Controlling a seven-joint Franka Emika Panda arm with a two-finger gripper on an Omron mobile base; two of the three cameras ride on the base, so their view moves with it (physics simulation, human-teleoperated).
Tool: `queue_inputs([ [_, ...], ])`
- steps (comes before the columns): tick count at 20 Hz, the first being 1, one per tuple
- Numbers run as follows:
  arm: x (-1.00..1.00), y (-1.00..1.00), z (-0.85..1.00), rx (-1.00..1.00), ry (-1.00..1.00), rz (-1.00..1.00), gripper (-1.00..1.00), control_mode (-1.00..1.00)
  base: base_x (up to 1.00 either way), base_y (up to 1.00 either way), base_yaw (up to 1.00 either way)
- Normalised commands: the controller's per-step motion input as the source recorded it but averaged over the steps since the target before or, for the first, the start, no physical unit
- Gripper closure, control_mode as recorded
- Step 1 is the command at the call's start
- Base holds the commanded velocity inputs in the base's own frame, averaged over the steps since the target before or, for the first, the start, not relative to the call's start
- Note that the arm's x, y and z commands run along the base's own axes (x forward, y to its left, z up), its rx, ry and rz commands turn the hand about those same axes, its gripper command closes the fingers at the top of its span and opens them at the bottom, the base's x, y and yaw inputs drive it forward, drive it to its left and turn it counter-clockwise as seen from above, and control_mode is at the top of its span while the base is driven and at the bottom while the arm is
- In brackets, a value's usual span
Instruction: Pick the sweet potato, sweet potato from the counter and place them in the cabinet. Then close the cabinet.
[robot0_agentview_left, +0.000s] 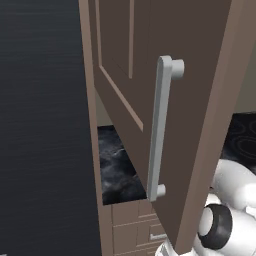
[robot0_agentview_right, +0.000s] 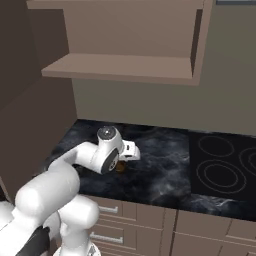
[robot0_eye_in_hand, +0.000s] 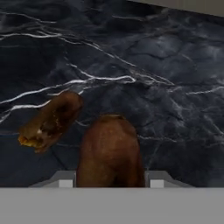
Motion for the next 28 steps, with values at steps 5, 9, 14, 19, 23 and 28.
queue_inputs([
  [5,-0.1,-0.16,1.0,-0.04,-0.2,0.01,1.0,-1.0,0.0,0.0,0.0],
  [9,-0.14,-0.16,1.0,-0.08,-0.22,0.01,1.0,-1.0,0.0,0.0,0.0],
  [14,-0.03,-0.15,1.0,-0.09,-0.19,0.01,1.0,-1.0,0.0,0.0,0.0],
  [19,0.0,-0.11,1.0,-0.1,-0.08,0.06,1.0,-1.0,0.0,0.0,0.0],
  [23,0.0,-0.01,1.0,-0.07,-0.04,0.07,1.0,-1.0,0.0,0.0,0.0],
  [28,0.0,0.0,1.0,-0.08,-0.06,0.1,1.0,-1.0,0.0,0.0,0.0],
])
